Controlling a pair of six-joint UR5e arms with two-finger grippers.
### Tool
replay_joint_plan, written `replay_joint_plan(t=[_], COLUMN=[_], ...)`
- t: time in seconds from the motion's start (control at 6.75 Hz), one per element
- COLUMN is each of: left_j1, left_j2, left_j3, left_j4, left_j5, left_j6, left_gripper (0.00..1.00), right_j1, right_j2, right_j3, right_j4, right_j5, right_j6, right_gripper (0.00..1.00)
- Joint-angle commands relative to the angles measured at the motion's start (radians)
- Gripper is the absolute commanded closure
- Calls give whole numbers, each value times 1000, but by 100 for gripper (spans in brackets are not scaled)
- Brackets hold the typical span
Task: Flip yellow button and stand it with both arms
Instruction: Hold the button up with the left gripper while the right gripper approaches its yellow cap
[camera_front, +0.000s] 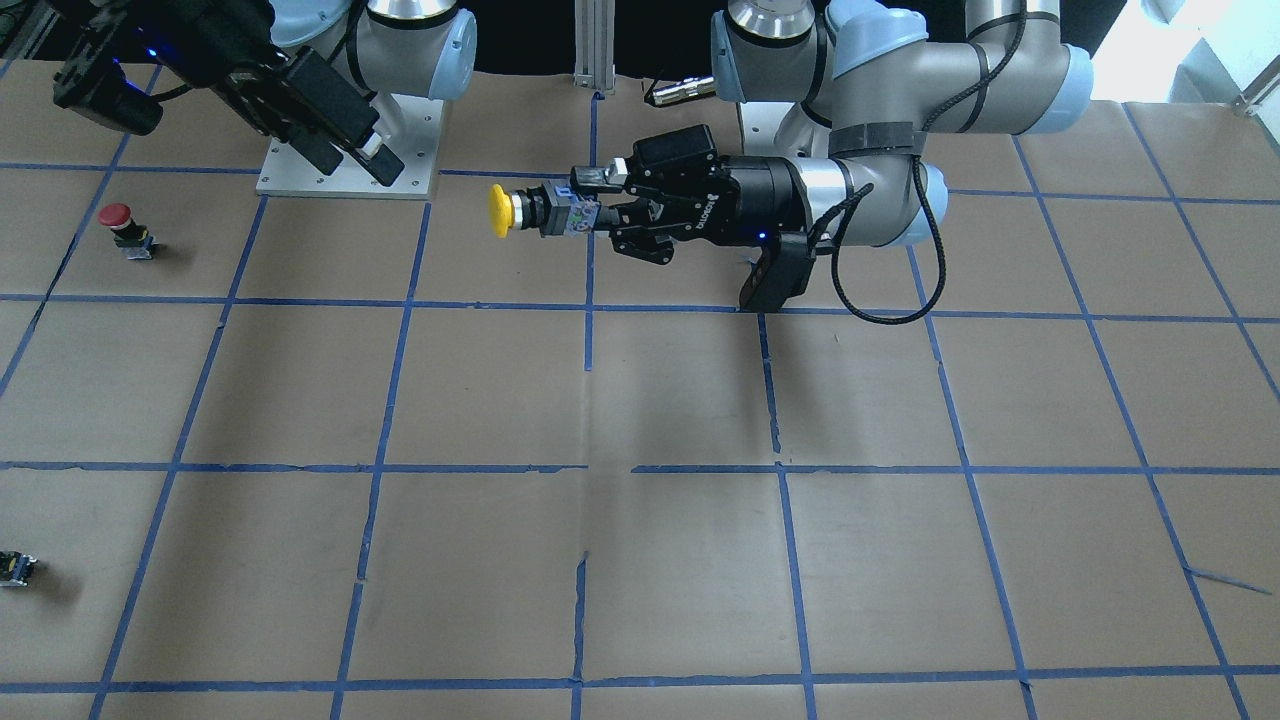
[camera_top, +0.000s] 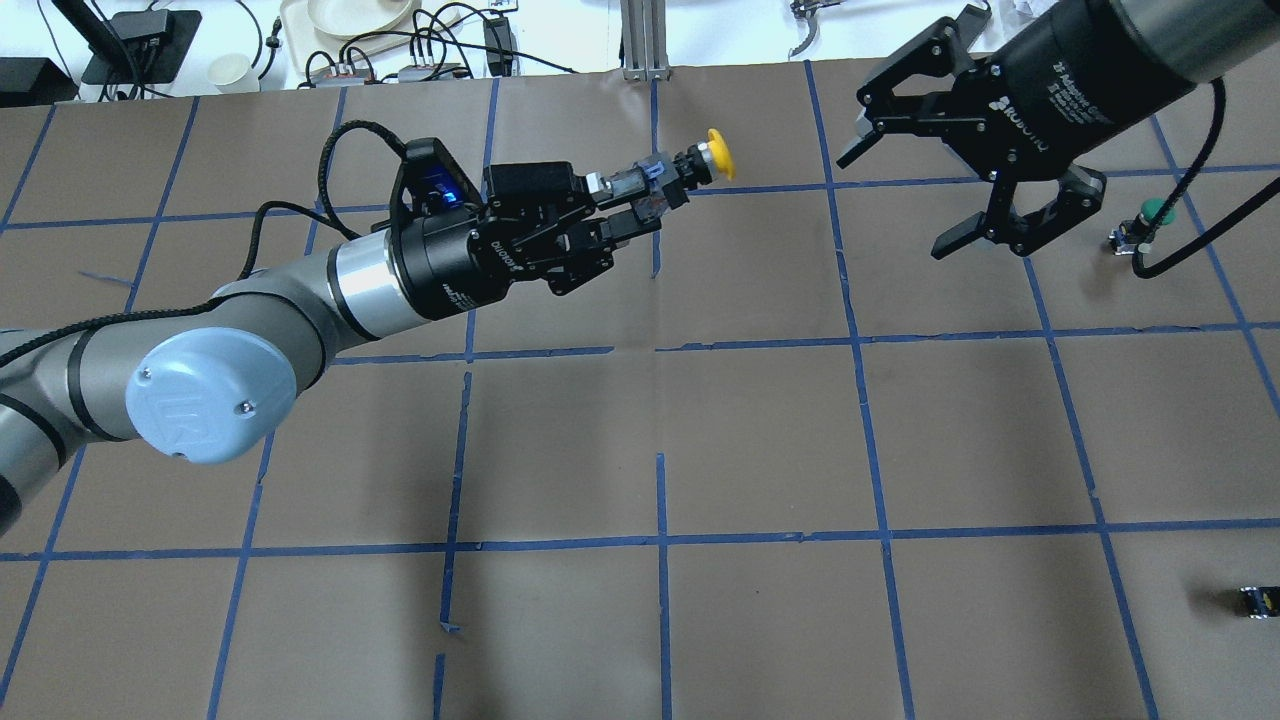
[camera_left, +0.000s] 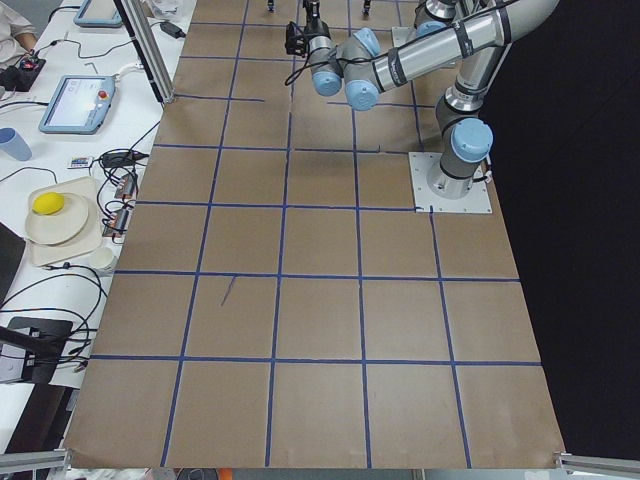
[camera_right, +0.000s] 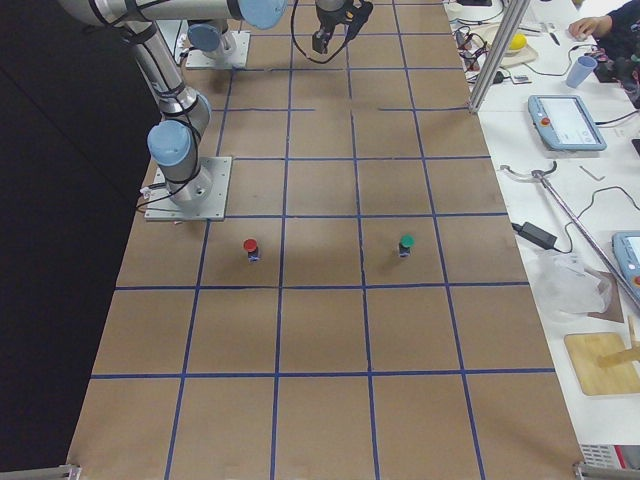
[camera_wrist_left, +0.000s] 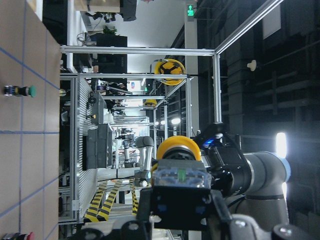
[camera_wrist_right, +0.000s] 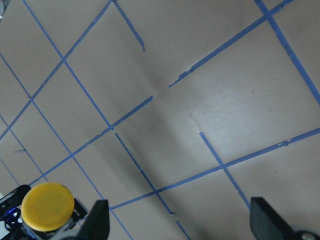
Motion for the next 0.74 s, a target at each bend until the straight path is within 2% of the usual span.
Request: replay_joint_plan(t=[0.0,0.44,0.59], left_j1=[-42,-42,-42], left_j2=[-2,-2,-8], left_j3=[24,26,24], left_j4=[7,8,32], left_j5=[-41,-41,-40], left_j6=[-20,-21,-14], left_gripper=[91,91,91], right_j1=[-16,-18,-12], right_j2=[6,-25,-28], right_j3=[-6,-58,-55], right_j4=[8,58,65], right_j5=[120,161,223], right_j6=[29,43,43], right_gripper=[0,0,0])
